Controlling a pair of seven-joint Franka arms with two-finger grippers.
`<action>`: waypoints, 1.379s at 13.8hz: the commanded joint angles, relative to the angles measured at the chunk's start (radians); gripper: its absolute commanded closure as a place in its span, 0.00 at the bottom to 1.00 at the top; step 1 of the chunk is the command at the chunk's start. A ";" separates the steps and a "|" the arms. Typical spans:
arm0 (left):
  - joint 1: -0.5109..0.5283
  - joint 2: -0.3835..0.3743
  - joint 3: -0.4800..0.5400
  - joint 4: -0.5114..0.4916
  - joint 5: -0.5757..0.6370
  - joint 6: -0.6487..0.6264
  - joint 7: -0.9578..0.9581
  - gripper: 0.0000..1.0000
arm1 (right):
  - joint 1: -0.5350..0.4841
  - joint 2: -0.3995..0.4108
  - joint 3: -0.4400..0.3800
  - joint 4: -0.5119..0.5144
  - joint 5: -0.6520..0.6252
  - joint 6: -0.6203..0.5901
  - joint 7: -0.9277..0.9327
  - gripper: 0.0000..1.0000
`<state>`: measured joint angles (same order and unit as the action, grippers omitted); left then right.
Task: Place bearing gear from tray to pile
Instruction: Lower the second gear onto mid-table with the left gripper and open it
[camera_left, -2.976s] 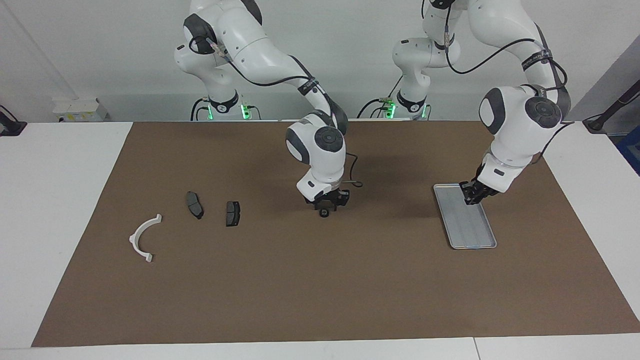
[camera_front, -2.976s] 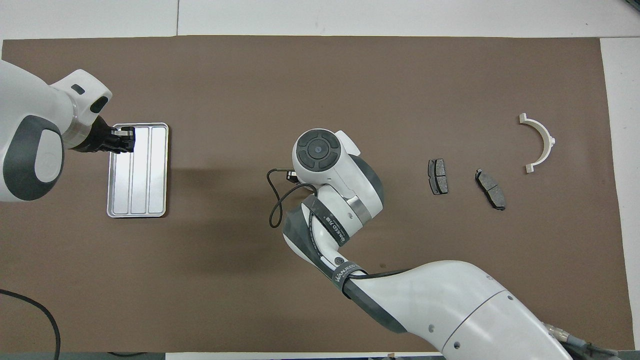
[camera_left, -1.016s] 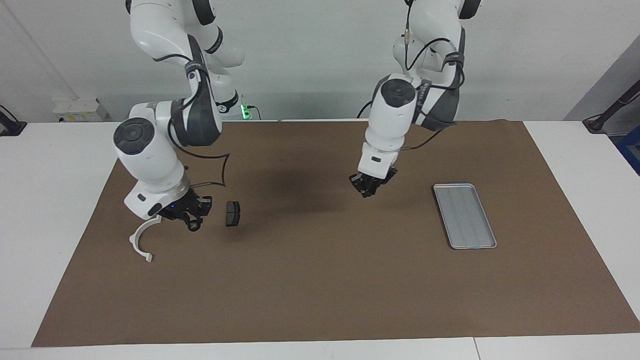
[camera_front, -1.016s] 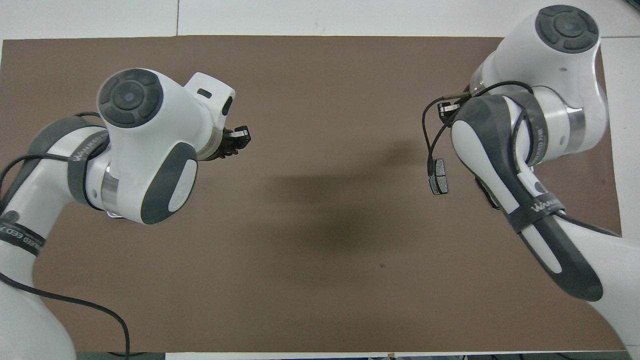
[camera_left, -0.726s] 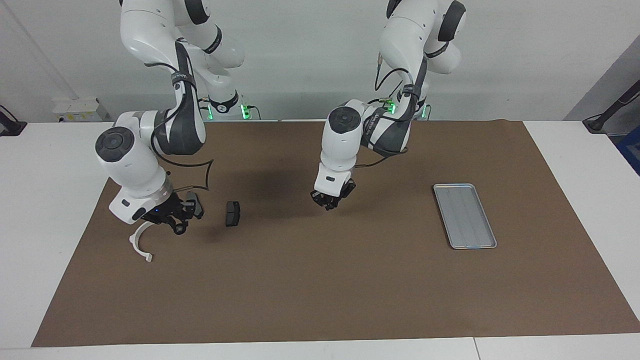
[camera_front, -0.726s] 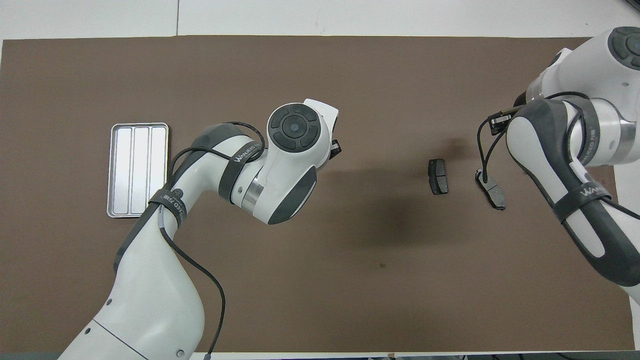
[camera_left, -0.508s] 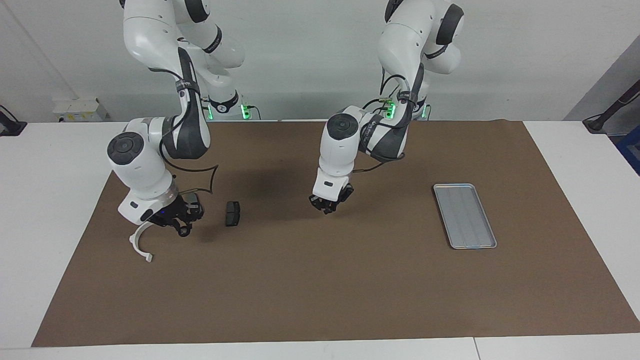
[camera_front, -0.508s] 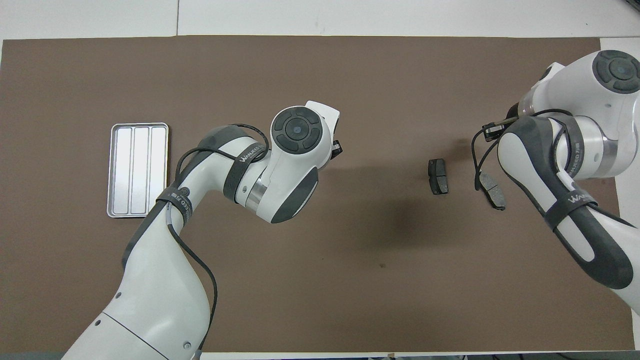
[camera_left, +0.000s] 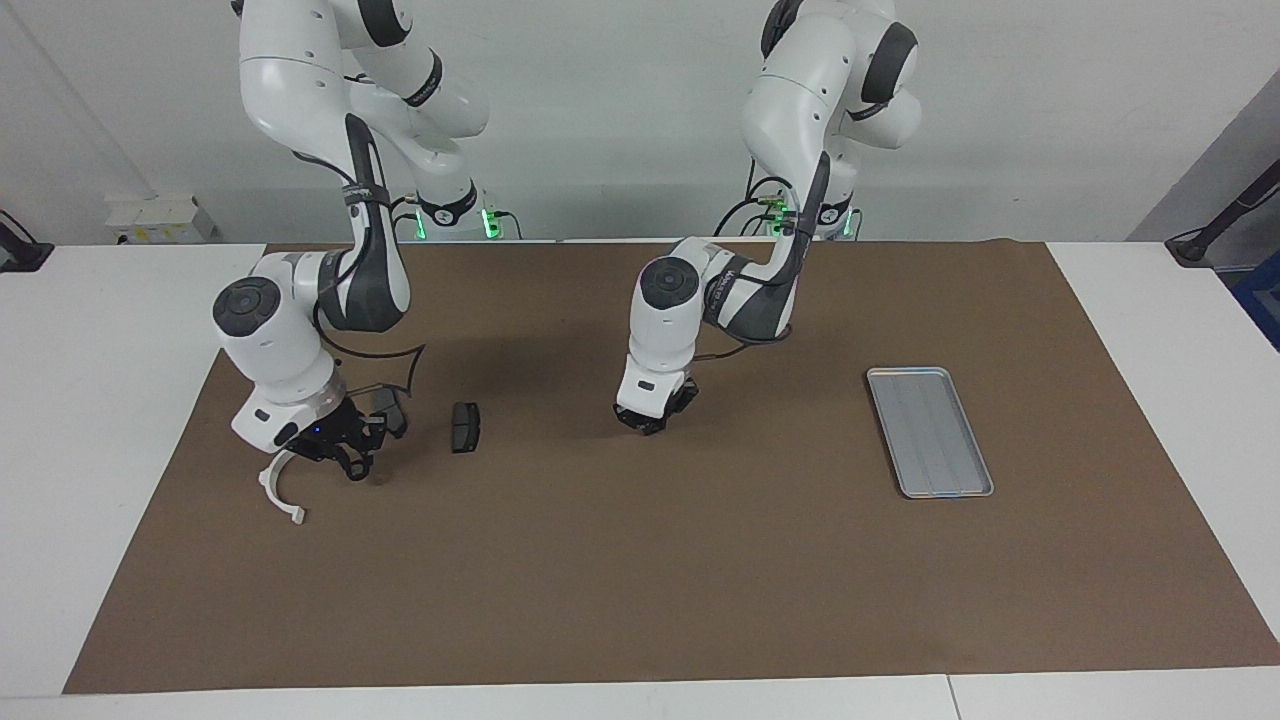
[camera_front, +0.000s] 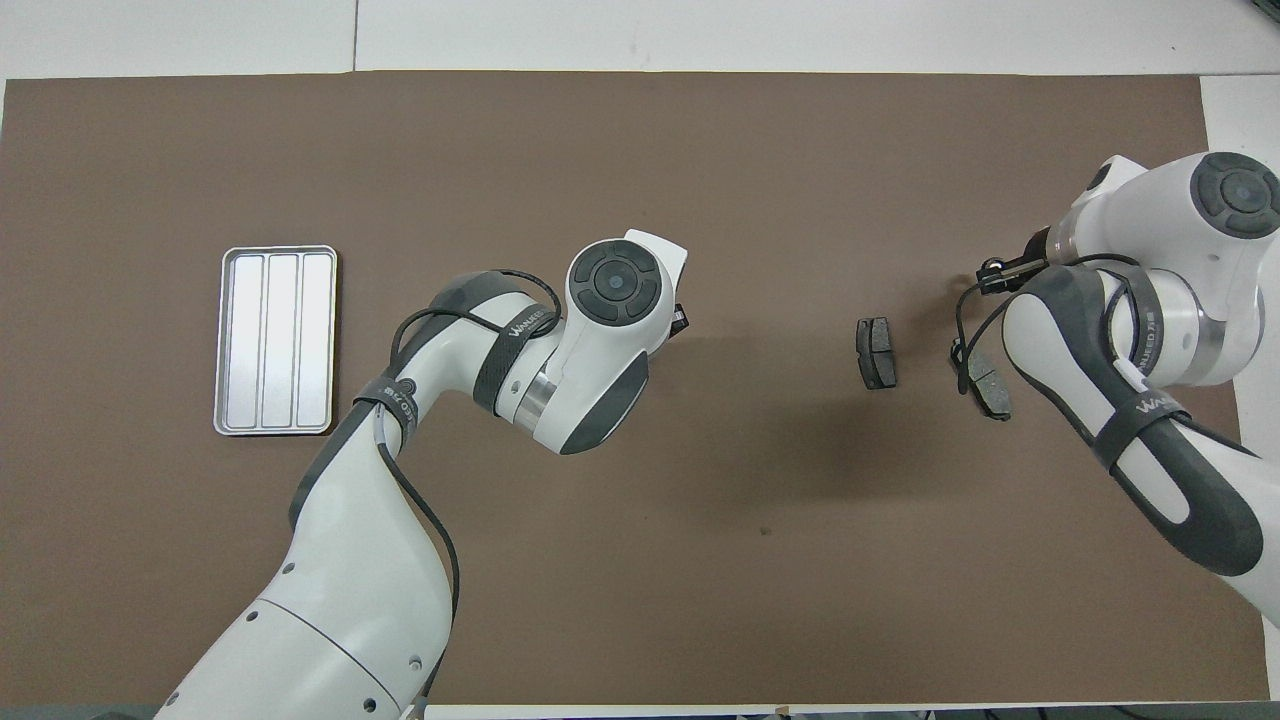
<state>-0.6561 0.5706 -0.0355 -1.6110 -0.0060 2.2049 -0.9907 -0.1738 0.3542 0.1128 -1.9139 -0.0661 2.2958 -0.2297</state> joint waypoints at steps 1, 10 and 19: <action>-0.019 -0.001 0.020 -0.001 0.004 0.010 -0.011 1.00 | -0.021 0.017 0.016 -0.020 0.008 0.039 -0.030 0.94; 0.047 -0.107 0.060 0.019 0.011 -0.104 -0.016 0.00 | -0.004 0.011 0.016 -0.021 0.008 0.030 0.024 0.00; 0.452 -0.454 0.060 0.016 0.000 -0.476 0.450 0.00 | 0.138 0.170 0.021 0.559 -0.007 -0.407 0.175 0.00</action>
<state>-0.2396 0.1804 0.0370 -1.5699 -0.0036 1.7897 -0.6030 -0.1104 0.4240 0.1302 -1.5334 -0.0655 1.9921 -0.1699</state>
